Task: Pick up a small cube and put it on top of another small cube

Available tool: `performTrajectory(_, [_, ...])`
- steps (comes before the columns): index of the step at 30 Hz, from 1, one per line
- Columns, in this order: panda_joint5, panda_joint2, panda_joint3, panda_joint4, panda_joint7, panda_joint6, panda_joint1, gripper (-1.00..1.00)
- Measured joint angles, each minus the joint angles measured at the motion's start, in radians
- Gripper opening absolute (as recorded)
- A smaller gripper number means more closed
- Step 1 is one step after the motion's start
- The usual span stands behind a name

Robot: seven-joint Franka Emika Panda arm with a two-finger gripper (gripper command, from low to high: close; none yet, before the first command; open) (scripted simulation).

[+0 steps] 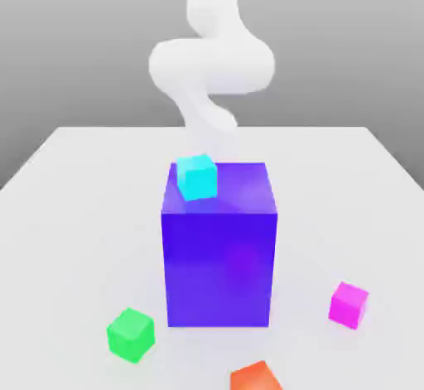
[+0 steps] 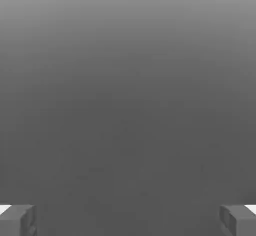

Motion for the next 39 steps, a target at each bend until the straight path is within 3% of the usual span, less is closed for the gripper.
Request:
performTrajectory(21, [0.123,0.415,-0.201,-0.151,-0.934,0.209,0.464,0.00])
performTrajectory(32, [0.197,0.633,-0.211,-0.229,-1.426,0.316,0.614,0.00])
performTrajectory(39, [0.192,0.764,-0.187,-0.281,-1.702,0.389,0.684,0.00])
